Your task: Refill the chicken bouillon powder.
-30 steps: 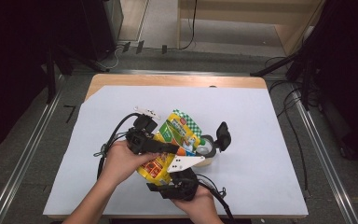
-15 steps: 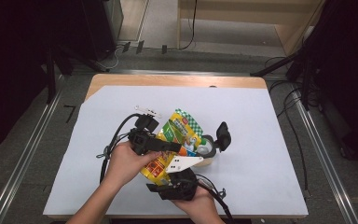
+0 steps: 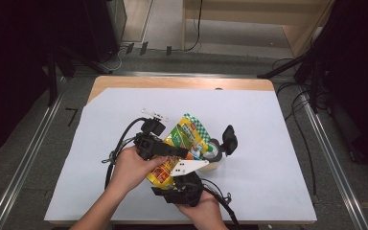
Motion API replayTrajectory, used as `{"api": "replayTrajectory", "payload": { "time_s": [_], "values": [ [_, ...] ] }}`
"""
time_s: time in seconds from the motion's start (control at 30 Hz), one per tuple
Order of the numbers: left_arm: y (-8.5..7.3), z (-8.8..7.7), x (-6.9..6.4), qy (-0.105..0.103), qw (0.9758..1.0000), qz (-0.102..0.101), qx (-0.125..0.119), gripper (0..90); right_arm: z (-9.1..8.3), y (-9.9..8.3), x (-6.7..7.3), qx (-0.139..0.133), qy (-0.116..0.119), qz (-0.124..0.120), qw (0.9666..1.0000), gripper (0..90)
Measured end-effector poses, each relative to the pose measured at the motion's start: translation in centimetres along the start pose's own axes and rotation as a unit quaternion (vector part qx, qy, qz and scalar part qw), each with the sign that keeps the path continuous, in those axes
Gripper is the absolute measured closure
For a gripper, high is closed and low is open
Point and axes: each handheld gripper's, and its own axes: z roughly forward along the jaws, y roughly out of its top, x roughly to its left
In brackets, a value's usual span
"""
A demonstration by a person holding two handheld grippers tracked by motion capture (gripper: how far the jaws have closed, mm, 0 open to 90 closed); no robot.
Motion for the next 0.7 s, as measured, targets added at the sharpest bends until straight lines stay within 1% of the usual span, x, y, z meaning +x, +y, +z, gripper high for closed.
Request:
{"api": "replayTrajectory", "payload": {
  "time_s": [0.07, 0.13, 0.2, 0.23, 0.3, 0.37, 0.4, 0.47, 0.5, 0.53, 0.6, 0.7],
  "values": [
    [0.0, 0.0, 0.0, 0.001, 1.0000, -0.001, 0.000, 67.2, 0.0, 0.0, 0.0, 0.001, 0.002, -0.002, 1.0000, 63.2],
    [0.0, 0.0, 0.0, 0.000, 1.0000, -0.005, -0.001, 67.1, 0.0, 0.0, 0.0, 0.001, -0.001, -0.001, 1.0000, 62.1],
    [0.0, 0.0, 0.1, -0.002, 0.9999, -0.010, 0.000, 67.1, 0.0, 0.1, 0.0, 0.002, -0.002, 0.001, 1.0000, 63.5],
    [0.0, 0.0, 0.2, -0.003, 0.9999, -0.013, 0.003, 67.0, 0.0, 0.1, 0.0, 0.002, 0.000, 0.001, 1.0000, 64.9],
    [0.1, 0.0, 0.4, -0.010, 0.9998, -0.017, 0.006, 66.6, 0.0, 0.1, -0.1, 0.000, 0.013, 0.006, 0.9999, 66.2],
    [0.1, 0.0, 0.5, -0.017, 0.9997, -0.015, 0.009, 64.9, -0.1, 0.1, -0.1, -0.002, 0.022, 0.008, 0.9997, 67.0],
    [0.2, 0.0, 0.5, -0.017, 0.9997, -0.010, 0.011, 63.3, -0.1, 0.1, -0.1, -0.002, 0.027, 0.009, 0.9996, 67.2],
    [0.2, 0.1, 0.4, -0.013, 0.9998, -0.006, 0.015, 61.3, -0.1, 0.1, -0.2, -0.002, 0.031, 0.014, 0.9994, 67.5],
    [0.2, 0.1, 0.4, -0.014, 0.9998, -0.001, 0.017, 60.5, -0.1, 0.1, -0.3, -0.003, 0.034, 0.015, 0.9993, 67.6],
    [0.3, 0.1, 0.5, -0.015, 0.9997, -0.001, 0.018, 59.1, -0.1, 0.0, -0.4, -0.004, 0.037, 0.018, 0.9992, 67.7],
    [0.4, 0.0, 0.8, -0.024, 0.9994, -0.011, 0.022, 57.8, -0.1, 0.0, -0.5, -0.006, 0.044, 0.023, 0.9987, 68.0],
    [0.5, 0.1, 1.3, -0.028, 0.9986, -0.031, 0.031, 61.3, -0.2, 0.1, -0.5, -0.008, 0.050, 0.026, 0.9984, 68.6]
  ]
}}
